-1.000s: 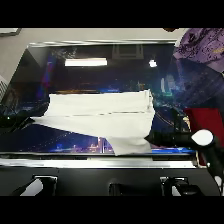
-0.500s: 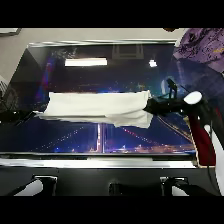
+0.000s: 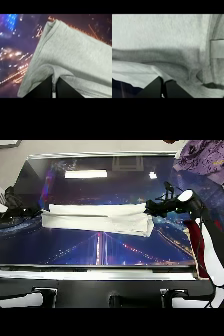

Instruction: Fold the clothes and pants, and hang the long-sleeved shirts on hangers.

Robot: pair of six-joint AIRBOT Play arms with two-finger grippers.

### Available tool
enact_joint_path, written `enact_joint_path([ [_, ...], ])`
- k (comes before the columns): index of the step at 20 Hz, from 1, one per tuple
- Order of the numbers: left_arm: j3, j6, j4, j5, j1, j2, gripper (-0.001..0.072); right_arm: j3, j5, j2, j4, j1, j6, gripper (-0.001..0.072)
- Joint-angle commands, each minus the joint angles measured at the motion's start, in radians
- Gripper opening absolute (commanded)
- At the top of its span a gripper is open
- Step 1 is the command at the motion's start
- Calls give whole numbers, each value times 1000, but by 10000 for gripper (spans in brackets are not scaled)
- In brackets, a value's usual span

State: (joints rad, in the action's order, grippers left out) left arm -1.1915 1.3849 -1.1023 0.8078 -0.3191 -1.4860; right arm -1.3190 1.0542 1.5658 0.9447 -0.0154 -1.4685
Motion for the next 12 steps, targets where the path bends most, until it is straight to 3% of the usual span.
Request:
enact_joint_path([
  [1,-108,-5,-2,-5,42,-104,15,-28,-43,31,56,0,-37,24],
  [12,-171,30,6,-4,58,-263,21,-97,-99,198,35,0,-103,27],
])
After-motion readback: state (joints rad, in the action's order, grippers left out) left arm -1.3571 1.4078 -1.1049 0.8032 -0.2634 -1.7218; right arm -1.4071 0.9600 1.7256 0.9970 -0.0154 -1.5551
